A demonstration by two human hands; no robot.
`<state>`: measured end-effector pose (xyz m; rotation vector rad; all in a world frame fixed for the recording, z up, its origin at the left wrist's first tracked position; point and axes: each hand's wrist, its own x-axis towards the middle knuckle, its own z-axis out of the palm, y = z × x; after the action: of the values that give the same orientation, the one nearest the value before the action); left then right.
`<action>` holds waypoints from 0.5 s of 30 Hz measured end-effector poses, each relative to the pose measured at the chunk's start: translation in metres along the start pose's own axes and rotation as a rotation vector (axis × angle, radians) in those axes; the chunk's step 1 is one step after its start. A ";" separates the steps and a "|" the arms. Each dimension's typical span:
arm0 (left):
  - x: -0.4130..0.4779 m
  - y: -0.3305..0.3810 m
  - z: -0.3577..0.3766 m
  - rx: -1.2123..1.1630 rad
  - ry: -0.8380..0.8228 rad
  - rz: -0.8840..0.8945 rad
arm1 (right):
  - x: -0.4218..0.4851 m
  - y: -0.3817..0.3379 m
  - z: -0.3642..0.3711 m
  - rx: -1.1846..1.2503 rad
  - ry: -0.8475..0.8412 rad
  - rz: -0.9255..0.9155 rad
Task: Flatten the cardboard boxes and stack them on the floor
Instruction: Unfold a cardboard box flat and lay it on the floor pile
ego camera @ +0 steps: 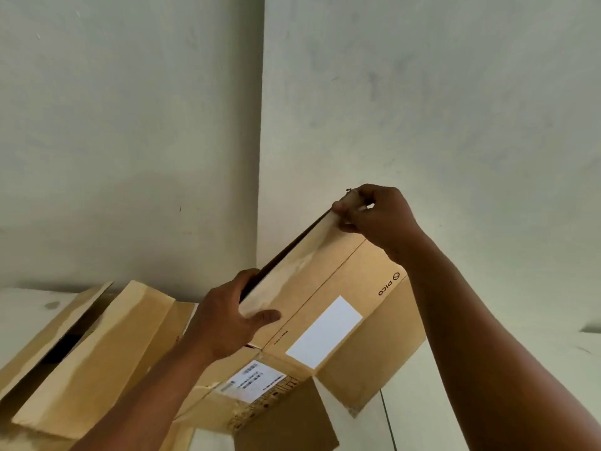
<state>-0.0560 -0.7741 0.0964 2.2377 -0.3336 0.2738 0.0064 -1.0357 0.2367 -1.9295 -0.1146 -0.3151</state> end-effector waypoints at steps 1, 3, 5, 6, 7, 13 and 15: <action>0.003 0.001 0.004 -0.001 0.037 0.024 | -0.002 -0.003 0.000 -0.039 0.023 -0.017; 0.007 0.002 0.010 0.043 0.107 0.094 | -0.007 -0.005 -0.004 -0.131 0.069 -0.047; 0.006 0.001 0.014 0.078 0.166 0.179 | -0.011 0.003 -0.015 -0.260 0.117 -0.088; 0.005 0.001 0.015 0.078 0.178 0.207 | -0.013 0.008 -0.024 -0.330 0.126 -0.096; 0.004 0.001 0.015 0.066 0.176 0.224 | -0.015 0.015 -0.033 -0.384 0.113 -0.087; 0.011 -0.008 0.002 -0.141 0.153 0.150 | -0.027 0.056 -0.099 -0.567 -0.211 0.167; 0.017 -0.009 -0.005 -0.204 0.150 0.138 | -0.030 0.067 -0.122 -0.636 -0.339 0.257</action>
<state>-0.0371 -0.7673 0.0979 1.9846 -0.4162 0.4579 -0.0268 -1.1711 0.2102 -2.5835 0.0178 0.1778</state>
